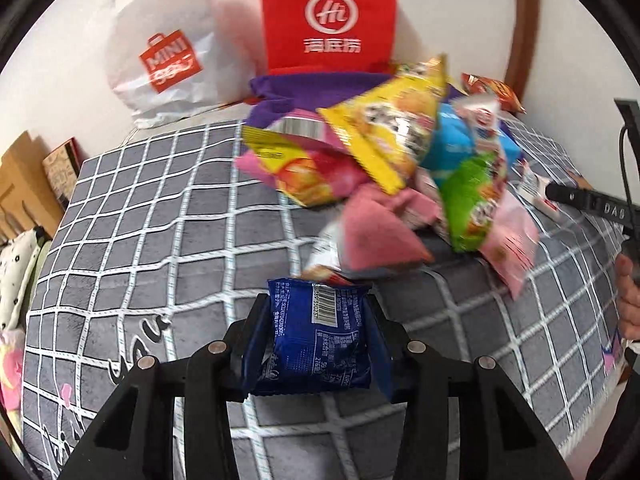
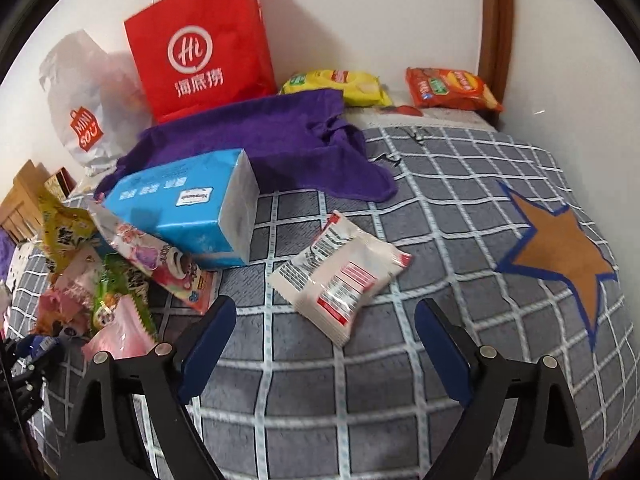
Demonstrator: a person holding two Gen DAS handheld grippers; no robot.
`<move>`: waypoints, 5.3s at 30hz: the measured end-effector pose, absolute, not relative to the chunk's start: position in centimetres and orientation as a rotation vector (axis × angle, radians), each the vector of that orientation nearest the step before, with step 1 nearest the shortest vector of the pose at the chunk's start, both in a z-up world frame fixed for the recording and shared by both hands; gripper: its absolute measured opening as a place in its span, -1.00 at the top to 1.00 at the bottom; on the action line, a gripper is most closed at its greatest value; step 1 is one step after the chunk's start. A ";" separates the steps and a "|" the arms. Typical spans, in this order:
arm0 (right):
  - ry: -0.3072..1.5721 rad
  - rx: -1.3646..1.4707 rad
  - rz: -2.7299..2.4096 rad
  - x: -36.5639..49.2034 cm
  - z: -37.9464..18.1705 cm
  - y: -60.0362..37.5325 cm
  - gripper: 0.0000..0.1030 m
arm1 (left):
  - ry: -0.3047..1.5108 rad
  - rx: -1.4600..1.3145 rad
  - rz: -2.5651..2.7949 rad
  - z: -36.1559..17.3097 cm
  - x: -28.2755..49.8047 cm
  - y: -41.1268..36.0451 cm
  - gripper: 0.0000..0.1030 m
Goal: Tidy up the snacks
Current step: 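Grasp the white sachet with the right gripper while the left gripper holds the blue packet, then carry the blue packet and white sachet over the purple towel with both grippers, then lower both packets onto the purple towel and open both grippers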
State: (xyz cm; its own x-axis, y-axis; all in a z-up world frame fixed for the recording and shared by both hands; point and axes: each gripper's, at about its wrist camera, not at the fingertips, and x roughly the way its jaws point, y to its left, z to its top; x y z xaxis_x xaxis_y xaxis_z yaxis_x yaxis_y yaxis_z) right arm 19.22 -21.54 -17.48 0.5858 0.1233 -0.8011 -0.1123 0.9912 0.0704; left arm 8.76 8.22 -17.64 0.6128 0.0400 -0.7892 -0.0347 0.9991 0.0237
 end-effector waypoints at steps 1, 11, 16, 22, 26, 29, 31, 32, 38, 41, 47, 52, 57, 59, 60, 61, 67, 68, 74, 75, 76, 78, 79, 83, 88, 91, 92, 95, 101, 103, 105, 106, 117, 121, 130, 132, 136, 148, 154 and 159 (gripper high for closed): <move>0.950 0.017 0.131 19.8 -17.8 -21.4 -0.76 | 0.909 0.000 0.050 -17.6 9.0 8.6 0.16; 1.043 0.086 0.088 23.2 -20.3 -21.5 -0.76 | 0.921 -0.072 0.071 -18.3 10.9 11.1 0.16; 1.034 0.118 0.045 24.6 -20.4 -21.7 -0.76 | 0.914 -0.085 0.065 -18.6 11.2 11.8 0.13; 0.998 0.035 0.121 24.9 -20.1 -20.3 -0.29 | 0.907 -0.075 0.065 -18.7 11.3 11.5 0.12; 1.012 0.007 0.158 23.4 -20.0 -20.5 -0.29 | 0.901 -0.085 0.058 -18.6 11.1 11.6 0.12; 1.034 0.004 0.151 22.3 -20.0 -20.8 -0.55 | 0.900 -0.086 0.056 -18.6 11.0 11.5 0.13; 1.037 -0.002 0.148 21.8 -20.4 -20.4 -0.59 | 0.900 -0.084 0.061 -18.6 10.9 11.3 0.12; 1.024 -0.025 0.140 21.6 -20.5 -20.1 -0.59 | 0.899 -0.081 0.064 -18.6 10.8 11.2 0.12; 0.951 -0.062 0.135 20.5 -20.5 -19.5 -0.18 | 0.900 -0.104 0.053 -18.2 10.2 11.2 0.15; 0.954 -0.070 0.144 20.0 -20.3 -19.7 -0.13 | 0.898 -0.131 0.041 -17.8 9.6 11.4 0.16; 0.924 -0.055 0.180 17.5 -18.8 -20.1 -0.12 | 0.878 -0.131 0.042 -16.2 8.1 10.9 0.16; 0.886 -0.009 0.161 15.5 -16.9 -21.0 -0.12 | 0.859 -0.141 0.029 -14.4 7.1 10.5 0.16; 0.876 0.019 0.175 14.2 -14.7 -21.2 -0.12 | 0.832 -0.134 0.004 -12.0 6.5 9.6 0.16; 0.854 0.012 0.179 13.8 -13.5 -20.9 -0.12 | 0.821 -0.136 -0.008 -10.9 6.5 9.2 0.16; 0.843 0.005 0.184 13.6 -12.8 -20.8 -0.12 | 0.816 -0.138 -0.012 -10.4 6.6 9.1 0.16; 0.836 0.001 0.189 13.5 -12.3 -20.6 -0.12 | 0.810 -0.140 -0.020 -9.8 6.6 8.9 0.16; 0.783 -0.001 0.222 13.3 -8.7 -19.7 -0.12 | 0.786 -0.139 -0.056 -7.0 7.5 7.8 0.16; 0.778 -0.003 0.226 13.5 -8.2 -19.5 -0.12 | 0.780 -0.138 -0.064 -6.5 7.7 7.6 0.16; 0.755 -0.030 0.261 14.7 -5.8 -18.0 -0.12 | 0.753 -0.120 -0.093 -3.9 9.6 6.6 0.16; 0.752 -0.034 0.268 15.0 -5.5 -17.7 -0.12 | 0.750 -0.116 -0.096 -3.5 10.0 6.5 0.16; 0.750 -0.034 0.272 15.3 -5.2 -17.5 -0.12 | 0.748 -0.115 -0.100 -3.2 10.3 6.4 0.16; 0.748 -0.035 0.284 16.0 -4.5 -17.2 -0.12 | 0.748 -0.113 -0.109 -2.7 11.3 6.1 0.16; 0.745 -0.037 0.292 16.4 -4.2 -17.0 -0.12 | 0.749 -0.113 -0.111 -2.6 11.7 6.1 0.16; 0.735 -0.040 0.326 17.9 -3.0 -16.4 -0.12 | 0.751 -0.110 -0.120 -2.2 13.5 5.9 0.16; 0.724 -0.076 0.335 19.7 -2.3 -15.6 -0.12 | 0.752 -0.113 -0.131 -1.8 15.7 5.8 0.16; 0.722 -0.075 0.347 21.2 -1.9 -15.1 -0.12 | 0.754 -0.111 -0.135 -1.5 17.4 5.9 0.16; 0.721 -0.077 0.349 21.7 -1.8 -14.9 -0.12 | 0.755 -0.107 -0.134 -1.5 17.9 5.9 0.16; 0.718 -0.076 0.356 23.3 -1.5 -14.4 -0.12 | 0.754 -0.101 -0.131 -1.2 19.3 6.0 0.16; 0.724 -0.071 0.383 26.9 -1.5 -12.9 -0.12 | 0.752 -0.101 -0.119 -0.7 22.1 6.7 0.16; 0.726 -0.071 0.394 28.0 -1.6 -12.3 -0.12 | 0.752 -0.099 -0.113 -0.6 23.1 7.1 0.16; 0.729 -0.072 0.404 29.1 -1.8 -11.6 -0.12 | 0.753 -0.100 -0.106 -0.5 23.9 7.5 0.16; 0.731 -0.073 0.407 29.6 -2.0 -11.4 -0.12 | 0.753 -0.102 -0.103 -0.5 24.3 7.8 0.16; 0.751 -0.083 0.407 35.5 -3.5 -10.0 -0.12 | 0.781 -0.116 -0.070 -1.6 29.8 11.2 0.16; 0.760 -0.070 0.405 37.8 -4.1 -10.2 -0.12 | 0.798 -0.131 -0.063 -2.5 31.8 12.2 0.16; 0.827 -0.091 0.396 42.1 -7.9 -10.3 -0.12 | 0.846 -0.159 -0.054 -5.4 36.4 13.6 0.16; 0.855 -0.079 0.401 42.9 -9.4 -10.7 -0.12 | 0.862 -0.159 -0.056 -6.4 37.4 13.5 0.16; 0.918 -0.091 0.404 44.5 -11.8 -10.8 -0.11 | 0.896 -0.169 -0.057 -8.5 39.1 13.8 0.16; 1.033 -0.183 0.412 45.9 -16.6 -10.2 -0.11 | 0.999 -0.173 -0.071 -13.4 41.5 14.3 0.16; 1.075 -0.206 0.408 46.2 -18.0 -9.8 -0.12 | 1.029 -0.166 -0.084 -14.6 41.8 13.7 0.16; 1.093 -0.218 0.399 46.4 -18.8 -9.5 -0.12 | 1.050 -0.167 -0.082 -15.5 42.3 13.3 0.16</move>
State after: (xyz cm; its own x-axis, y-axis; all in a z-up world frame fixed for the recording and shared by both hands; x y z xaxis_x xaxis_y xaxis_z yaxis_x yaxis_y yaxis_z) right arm 46.41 -9.47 -18.82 0.3988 0.2062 -0.8936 -0.4177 0.9083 0.0232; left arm 42.26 13.29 -15.48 0.4957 -0.1467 -0.8560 -0.0128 0.9843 -0.1761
